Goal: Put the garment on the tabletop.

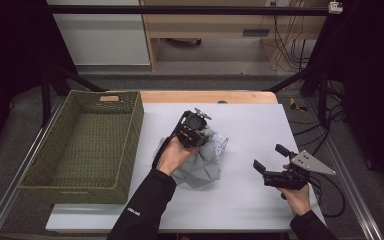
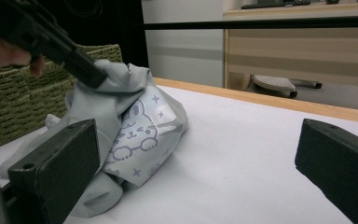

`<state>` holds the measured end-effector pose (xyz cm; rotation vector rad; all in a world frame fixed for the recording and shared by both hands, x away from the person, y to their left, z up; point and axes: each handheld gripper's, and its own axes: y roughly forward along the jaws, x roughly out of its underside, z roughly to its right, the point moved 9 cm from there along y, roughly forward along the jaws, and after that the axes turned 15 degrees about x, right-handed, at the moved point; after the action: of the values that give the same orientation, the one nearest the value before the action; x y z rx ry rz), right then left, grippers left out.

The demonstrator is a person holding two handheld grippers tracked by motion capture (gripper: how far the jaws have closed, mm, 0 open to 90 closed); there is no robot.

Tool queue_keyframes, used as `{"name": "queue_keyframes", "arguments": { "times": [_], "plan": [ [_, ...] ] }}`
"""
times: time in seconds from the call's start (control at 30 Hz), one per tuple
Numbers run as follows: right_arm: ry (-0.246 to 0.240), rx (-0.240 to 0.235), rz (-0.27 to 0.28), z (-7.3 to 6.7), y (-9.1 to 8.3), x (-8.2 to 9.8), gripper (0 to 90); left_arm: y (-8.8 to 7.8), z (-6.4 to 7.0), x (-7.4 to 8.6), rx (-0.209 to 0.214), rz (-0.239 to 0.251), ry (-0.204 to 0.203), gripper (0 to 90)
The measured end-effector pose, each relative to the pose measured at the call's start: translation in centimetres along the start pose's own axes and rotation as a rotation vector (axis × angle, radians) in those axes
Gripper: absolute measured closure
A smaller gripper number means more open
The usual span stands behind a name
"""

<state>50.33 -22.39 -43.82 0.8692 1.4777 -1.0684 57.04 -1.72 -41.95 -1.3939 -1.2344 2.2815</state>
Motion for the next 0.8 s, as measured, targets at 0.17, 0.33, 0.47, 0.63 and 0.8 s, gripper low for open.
{"name": "queue_keyframes", "arguments": {
  "times": [0.17, 0.33, 0.47, 0.63, 0.8],
  "plan": [
    [0.005, -0.005, -0.002, -0.1, 0.0, 0.0, 0.5, 0.3, 0.2, 0.2, 0.015, 0.026, -0.002, 54.6],
    [0.013, -0.003, 0.0, -0.2, 0.1, 0.0, 0.5, -1.3, 0.5, -0.6, 0.002, 0.122, 0.015, 25.9],
    [0.006, -0.008, -0.003, -0.3, 0.1, 0.1, 0.5, -2.9, 1.0, -0.8, -0.023, 0.201, 0.027, 17.9],
    [0.004, -0.011, -0.004, -0.5, 0.2, 0.1, 0.5, -4.7, 1.6, -0.3, -0.004, 0.312, 0.053, 12.9],
    [0.003, -0.007, -0.014, -0.6, 0.2, 0.2, 0.4, -5.7, 1.9, 1.1, 0.048, 0.41, 0.067, 9.2]
  ]
}}
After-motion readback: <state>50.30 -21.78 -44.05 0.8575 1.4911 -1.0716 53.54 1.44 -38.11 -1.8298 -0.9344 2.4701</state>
